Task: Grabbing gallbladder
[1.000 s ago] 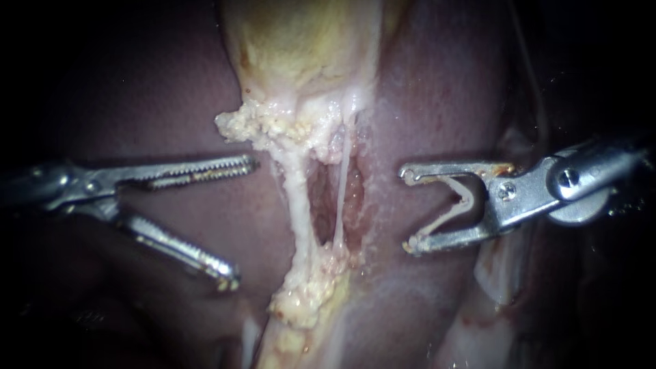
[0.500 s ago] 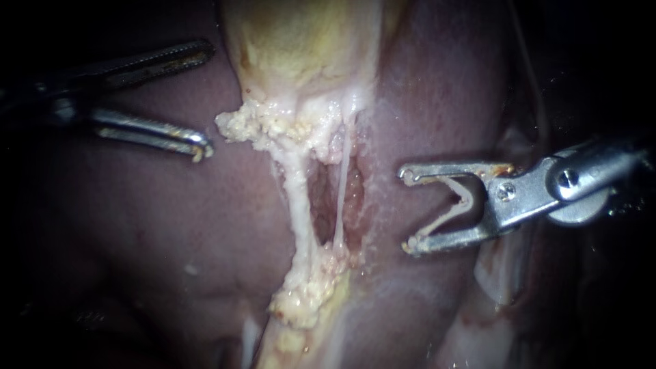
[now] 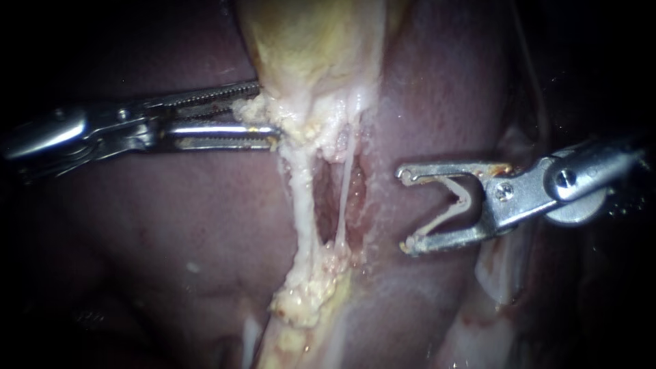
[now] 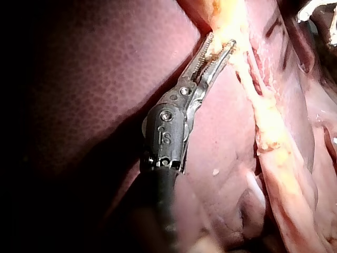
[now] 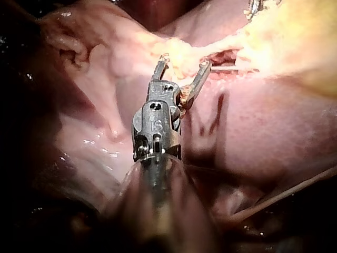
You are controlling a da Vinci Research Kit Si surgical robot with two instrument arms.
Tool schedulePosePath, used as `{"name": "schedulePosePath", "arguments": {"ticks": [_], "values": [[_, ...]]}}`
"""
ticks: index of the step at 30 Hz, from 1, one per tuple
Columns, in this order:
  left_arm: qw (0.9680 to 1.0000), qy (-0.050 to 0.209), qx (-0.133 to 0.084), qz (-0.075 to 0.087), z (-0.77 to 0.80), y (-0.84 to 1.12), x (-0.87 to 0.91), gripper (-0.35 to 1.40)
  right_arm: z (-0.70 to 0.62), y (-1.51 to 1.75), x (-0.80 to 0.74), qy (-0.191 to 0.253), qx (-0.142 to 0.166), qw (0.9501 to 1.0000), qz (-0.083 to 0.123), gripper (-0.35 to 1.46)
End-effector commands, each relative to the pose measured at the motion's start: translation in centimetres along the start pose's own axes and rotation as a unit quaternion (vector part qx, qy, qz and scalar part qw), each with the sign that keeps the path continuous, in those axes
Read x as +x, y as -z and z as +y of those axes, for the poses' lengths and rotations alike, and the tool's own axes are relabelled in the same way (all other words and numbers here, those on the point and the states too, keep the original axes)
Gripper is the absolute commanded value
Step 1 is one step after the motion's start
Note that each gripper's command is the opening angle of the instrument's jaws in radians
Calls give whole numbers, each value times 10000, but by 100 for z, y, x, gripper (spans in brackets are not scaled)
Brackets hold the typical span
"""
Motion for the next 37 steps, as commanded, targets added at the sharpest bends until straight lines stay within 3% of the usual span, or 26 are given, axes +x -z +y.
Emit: {"name": "schedulePosePath", "arguments": {"ticks": [1, 8, 15, 17, 23, 27, 37], "values": [[10000, 90, -7, -26, 0, 4, 2, -35, 0, 0, 0, 0, -1, 10000, 0, 50], [9990, 319, -136, -289, 2, 23, 14, -35, 0, 0, 0, 0, 0, 10000, 0, 50], [9983, 401, -229, -365, 14, 46, 43, -35, 0, 1, 0, 0, 2, 10000, 1, 50], [9978, 487, -296, -326, 13, 58, 61, -35, 0, 1, 0, 0, 2, 10000, 1, 50], [9991, 316, -273, -5, 3, 93, 103, -35, 0, 1, 0, -1, 2, 10000, 1, 50], [9992, 317, -235, 61, -1, 103, 109, -35, 0, 2, 0, -1, 2, 10000, 1, 50], [9992, 315, -221, 63, 0, 102, 108, -35, 0, 2, 0, -2, 2, 10000, 1, 50]]}}
